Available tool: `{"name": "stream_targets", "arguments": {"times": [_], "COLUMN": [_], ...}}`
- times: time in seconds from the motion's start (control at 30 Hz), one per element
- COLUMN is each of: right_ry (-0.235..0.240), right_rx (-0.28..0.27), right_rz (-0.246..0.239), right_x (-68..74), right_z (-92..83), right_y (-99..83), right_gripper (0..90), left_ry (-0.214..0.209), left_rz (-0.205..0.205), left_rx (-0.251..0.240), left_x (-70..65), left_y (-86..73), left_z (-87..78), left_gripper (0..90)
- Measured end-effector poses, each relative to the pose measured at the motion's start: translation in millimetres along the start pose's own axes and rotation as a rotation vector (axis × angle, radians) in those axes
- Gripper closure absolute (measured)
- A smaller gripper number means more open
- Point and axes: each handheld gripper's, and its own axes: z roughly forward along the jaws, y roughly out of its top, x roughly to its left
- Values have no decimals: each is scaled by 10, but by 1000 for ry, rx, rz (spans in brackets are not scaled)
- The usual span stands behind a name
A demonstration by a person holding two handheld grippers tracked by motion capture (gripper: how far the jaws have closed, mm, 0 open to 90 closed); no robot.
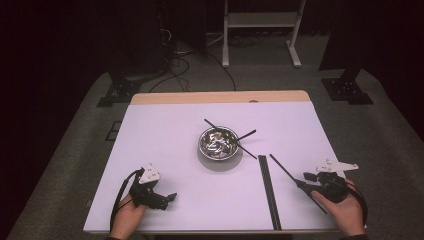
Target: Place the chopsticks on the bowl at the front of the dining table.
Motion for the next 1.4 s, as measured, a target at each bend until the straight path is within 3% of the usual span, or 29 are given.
{"name": "stream_targets", "arguments": {"times": [0.63,1.4], "right_ry": [32,11], "right_rx": [40,37], "right_rz": [-30,-39], "right_x": [-1,7], "right_z": [249,268], "right_y": [139,128], "right_gripper": [719,850], "left_ry": [0,0], "left_rz": [0,0], "left_rx": [0,0], "left_x": [0,-1], "left_y": [0,0], "left_z": [-1,-1], "left_gripper": [0,0]}}
